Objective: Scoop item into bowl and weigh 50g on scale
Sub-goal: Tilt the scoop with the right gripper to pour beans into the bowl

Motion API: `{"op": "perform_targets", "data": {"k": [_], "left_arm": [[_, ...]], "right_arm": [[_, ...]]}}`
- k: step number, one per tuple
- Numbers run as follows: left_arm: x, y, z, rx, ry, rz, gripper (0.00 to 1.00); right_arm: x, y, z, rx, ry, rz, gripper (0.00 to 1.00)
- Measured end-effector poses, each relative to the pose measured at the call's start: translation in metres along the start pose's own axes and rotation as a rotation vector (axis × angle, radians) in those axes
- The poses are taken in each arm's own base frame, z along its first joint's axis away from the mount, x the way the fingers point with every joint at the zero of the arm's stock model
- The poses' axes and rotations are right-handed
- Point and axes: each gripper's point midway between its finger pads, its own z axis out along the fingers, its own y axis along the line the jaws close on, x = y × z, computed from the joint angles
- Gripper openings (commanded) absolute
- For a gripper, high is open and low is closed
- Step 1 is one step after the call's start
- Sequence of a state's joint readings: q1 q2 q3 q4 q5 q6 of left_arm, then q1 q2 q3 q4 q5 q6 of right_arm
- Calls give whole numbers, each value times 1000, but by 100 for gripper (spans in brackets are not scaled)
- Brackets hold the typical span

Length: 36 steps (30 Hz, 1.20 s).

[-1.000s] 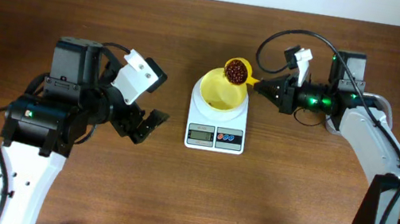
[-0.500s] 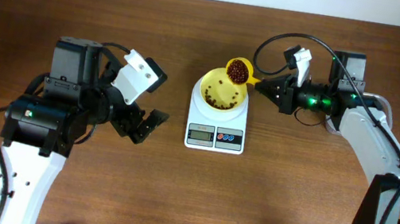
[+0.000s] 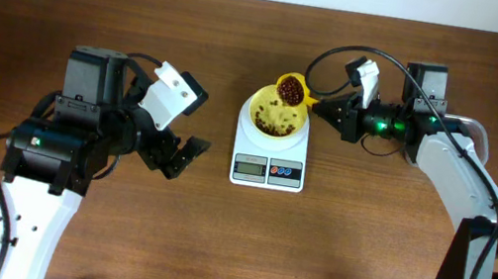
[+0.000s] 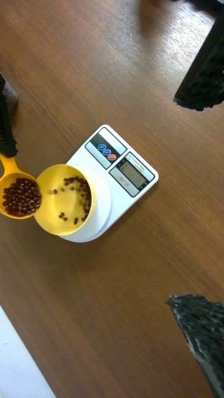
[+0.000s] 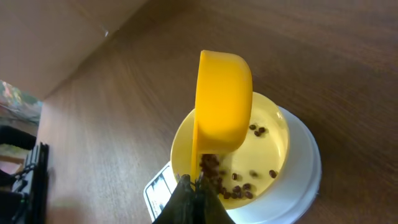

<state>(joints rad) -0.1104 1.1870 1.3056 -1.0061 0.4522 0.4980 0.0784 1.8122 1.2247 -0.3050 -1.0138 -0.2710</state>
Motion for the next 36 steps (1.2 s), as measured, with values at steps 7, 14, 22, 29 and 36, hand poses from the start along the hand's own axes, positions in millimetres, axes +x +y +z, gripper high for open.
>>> {"op": "perform_targets", "data": {"k": [7, 14, 22, 29, 36], "left_arm": [[0, 0, 0, 0, 0, 0, 99], [0, 0, 0, 0, 0, 0, 99], [0, 0, 0, 0, 0, 0, 99], [0, 0, 0, 0, 0, 0, 99], [0, 0, 0, 0, 0, 0, 99]], "right_arm": [[-1, 3, 0, -17, -6, -92, 4], [1, -2, 0, 13, 4, -104, 4], [2, -9, 0, 54, 16, -110, 4], [-2, 2, 0, -10, -9, -115, 4], [2, -6, 1, 25, 8, -109, 4]]}}
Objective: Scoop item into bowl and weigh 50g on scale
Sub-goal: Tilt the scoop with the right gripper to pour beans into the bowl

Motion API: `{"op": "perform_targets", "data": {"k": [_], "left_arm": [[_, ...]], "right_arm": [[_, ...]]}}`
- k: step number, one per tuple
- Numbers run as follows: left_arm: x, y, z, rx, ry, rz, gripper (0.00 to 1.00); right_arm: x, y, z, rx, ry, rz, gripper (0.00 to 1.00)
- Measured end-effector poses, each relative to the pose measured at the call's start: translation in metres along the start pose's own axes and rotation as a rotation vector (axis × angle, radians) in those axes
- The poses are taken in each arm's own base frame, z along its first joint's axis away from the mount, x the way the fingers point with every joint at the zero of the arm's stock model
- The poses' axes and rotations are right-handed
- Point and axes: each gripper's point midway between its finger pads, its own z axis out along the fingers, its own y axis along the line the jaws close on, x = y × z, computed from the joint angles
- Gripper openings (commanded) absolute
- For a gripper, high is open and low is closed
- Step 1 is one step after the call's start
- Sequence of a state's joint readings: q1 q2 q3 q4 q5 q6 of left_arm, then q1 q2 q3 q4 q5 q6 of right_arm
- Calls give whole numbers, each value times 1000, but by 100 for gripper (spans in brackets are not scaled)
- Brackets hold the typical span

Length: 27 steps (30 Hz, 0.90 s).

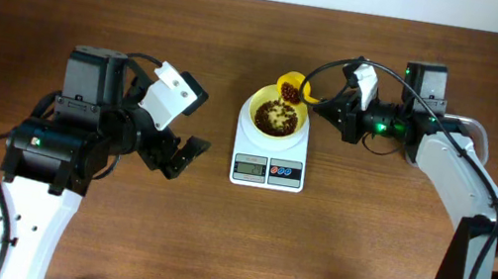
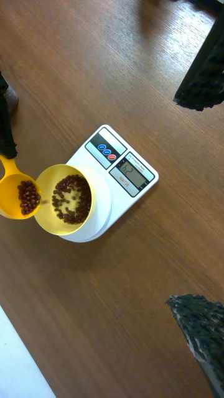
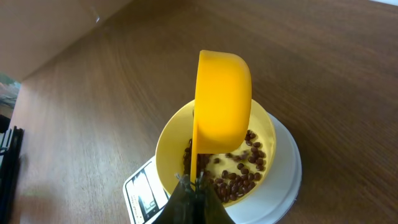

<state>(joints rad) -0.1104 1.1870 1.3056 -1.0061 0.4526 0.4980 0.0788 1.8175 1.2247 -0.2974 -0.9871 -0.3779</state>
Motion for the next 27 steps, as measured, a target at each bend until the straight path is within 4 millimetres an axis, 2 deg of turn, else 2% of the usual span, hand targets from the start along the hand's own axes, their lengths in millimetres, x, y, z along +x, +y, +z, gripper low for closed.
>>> {"op": "perform_targets", "data": {"k": [19, 22, 27], "left_arm": [[0, 0, 0, 0, 0, 0, 99], [0, 0, 0, 0, 0, 0, 99], [0, 0, 0, 0, 0, 0, 99]], "right_arm": [[1, -2, 0, 10, 6, -41, 4], [-3, 10, 0, -59, -21, -61, 4], [-6, 12, 0, -73, -35, -79, 4]]}}
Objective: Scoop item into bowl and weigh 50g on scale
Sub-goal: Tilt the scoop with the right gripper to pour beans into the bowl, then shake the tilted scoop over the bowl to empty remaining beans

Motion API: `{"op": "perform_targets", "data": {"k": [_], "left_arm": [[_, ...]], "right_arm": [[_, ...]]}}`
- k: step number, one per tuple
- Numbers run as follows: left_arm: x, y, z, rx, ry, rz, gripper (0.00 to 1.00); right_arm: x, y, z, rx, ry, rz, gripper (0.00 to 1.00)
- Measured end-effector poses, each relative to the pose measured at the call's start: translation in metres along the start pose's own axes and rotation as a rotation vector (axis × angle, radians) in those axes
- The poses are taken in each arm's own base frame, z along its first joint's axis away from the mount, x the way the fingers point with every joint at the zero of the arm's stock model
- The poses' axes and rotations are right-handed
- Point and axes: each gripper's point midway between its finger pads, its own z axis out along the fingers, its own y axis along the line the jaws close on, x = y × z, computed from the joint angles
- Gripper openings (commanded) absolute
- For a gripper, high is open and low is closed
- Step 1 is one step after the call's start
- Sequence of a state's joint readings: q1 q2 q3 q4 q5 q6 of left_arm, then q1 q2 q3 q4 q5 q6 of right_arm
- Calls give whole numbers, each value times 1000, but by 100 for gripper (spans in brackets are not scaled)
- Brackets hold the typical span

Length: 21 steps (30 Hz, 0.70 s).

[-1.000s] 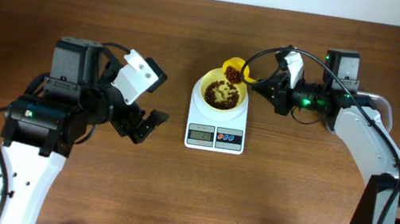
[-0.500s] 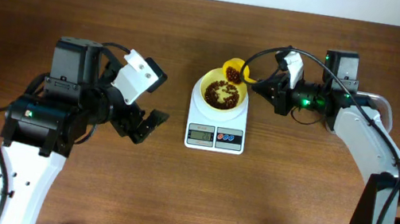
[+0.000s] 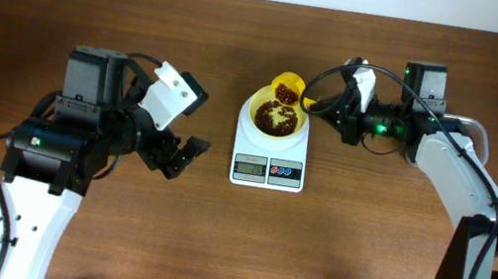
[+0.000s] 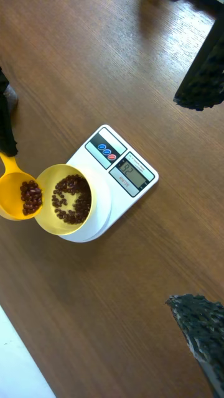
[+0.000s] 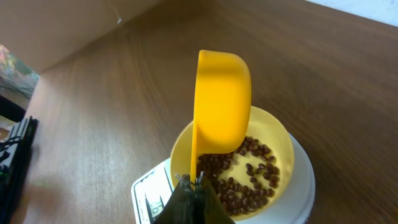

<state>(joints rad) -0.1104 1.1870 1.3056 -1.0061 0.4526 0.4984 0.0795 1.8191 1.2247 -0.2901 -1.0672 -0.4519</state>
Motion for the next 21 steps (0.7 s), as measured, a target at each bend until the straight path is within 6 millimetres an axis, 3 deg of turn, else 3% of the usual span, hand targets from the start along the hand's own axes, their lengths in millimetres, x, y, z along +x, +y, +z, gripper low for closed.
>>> {"op": "perform_targets", "data": {"k": [6, 9, 21], "left_arm": [[0, 0, 0, 0, 0, -1, 99], [0, 0, 0, 0, 0, 0, 99], [0, 0, 0, 0, 0, 0, 99]], "right_arm": [[0, -9, 0, 46, 11, -51, 4], [-12, -11, 0, 48, -28, -127, 4], [-8, -15, 0, 78, -6, -129, 4]]}}
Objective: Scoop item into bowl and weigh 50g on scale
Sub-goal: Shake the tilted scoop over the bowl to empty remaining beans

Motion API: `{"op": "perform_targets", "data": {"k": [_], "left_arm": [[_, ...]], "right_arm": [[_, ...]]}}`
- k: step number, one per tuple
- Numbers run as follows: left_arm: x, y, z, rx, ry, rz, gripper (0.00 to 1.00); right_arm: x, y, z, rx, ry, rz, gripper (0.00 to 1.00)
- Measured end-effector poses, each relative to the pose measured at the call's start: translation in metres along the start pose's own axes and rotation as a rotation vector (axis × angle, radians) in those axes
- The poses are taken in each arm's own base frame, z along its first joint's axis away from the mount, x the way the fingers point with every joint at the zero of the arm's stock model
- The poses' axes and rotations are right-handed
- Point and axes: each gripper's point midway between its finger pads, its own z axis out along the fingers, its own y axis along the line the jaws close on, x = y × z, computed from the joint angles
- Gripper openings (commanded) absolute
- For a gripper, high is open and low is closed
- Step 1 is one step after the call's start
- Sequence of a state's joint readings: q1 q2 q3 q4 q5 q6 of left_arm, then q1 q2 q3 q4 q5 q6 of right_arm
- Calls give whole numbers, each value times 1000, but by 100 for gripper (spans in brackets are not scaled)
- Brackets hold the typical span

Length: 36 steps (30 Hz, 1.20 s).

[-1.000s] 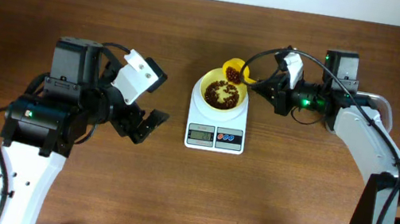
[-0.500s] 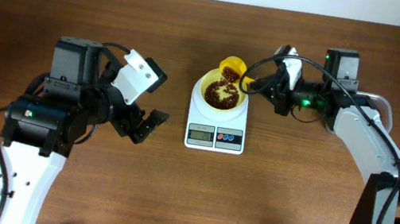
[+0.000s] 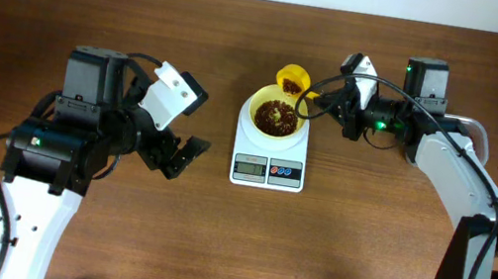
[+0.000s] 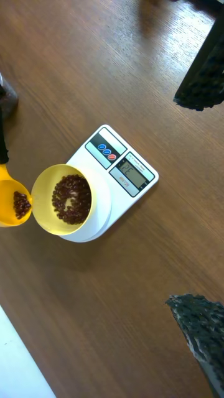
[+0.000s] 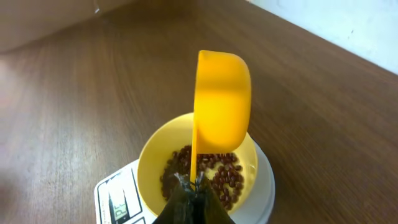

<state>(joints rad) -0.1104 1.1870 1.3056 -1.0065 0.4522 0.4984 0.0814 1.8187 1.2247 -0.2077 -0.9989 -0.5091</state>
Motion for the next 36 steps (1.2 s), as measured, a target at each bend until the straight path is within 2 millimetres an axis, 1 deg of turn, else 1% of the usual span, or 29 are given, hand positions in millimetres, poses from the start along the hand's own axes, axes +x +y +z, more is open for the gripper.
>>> {"op": "perform_targets", "data": {"k": [5, 7, 10, 12, 15, 18, 21, 22, 25, 27, 28, 29, 31, 33, 36], "left_arm": [[0, 0, 0, 0, 0, 0, 99], [0, 0, 0, 0, 0, 0, 99], [0, 0, 0, 0, 0, 0, 99], [0, 0, 0, 0, 0, 0, 99], [0, 0, 0, 0, 0, 0, 99], [0, 0, 0, 0, 0, 0, 99], [0, 0, 0, 0, 0, 0, 99], [0, 0, 0, 0, 0, 0, 99], [0, 0, 0, 0, 0, 0, 99], [0, 0, 0, 0, 0, 0, 99], [0, 0, 0, 0, 0, 0, 99], [0, 0, 0, 0, 0, 0, 99], [0, 0, 0, 0, 0, 0, 99], [0, 0, 0, 0, 0, 0, 99], [0, 0, 0, 0, 0, 0, 99]], "right_arm": [[1, -2, 4, 25, 19, -12, 4], [4, -6, 4, 47, 34, -8, 4], [4, -5, 4, 46, 33, -11, 4], [8, -8, 6, 73, 61, -3, 4], [6, -3, 8, 52, 51, -7, 4], [15, 0, 7, 44, 83, 36, 4], [17, -2, 7, 57, 92, 38, 4], [16, -2, 6, 60, 92, 36, 4], [2, 3, -1, 74, 75, 6, 4], [-11, 10, -5, 77, 58, -26, 4], [-14, 13, -5, 91, 70, -37, 4], [-10, 14, -3, 107, 95, -35, 4], [2, 16, 3, 133, 167, -56, 4], [1, 15, 7, 151, 180, -98, 4], [3, 12, 6, 171, 193, -107, 4]]}}
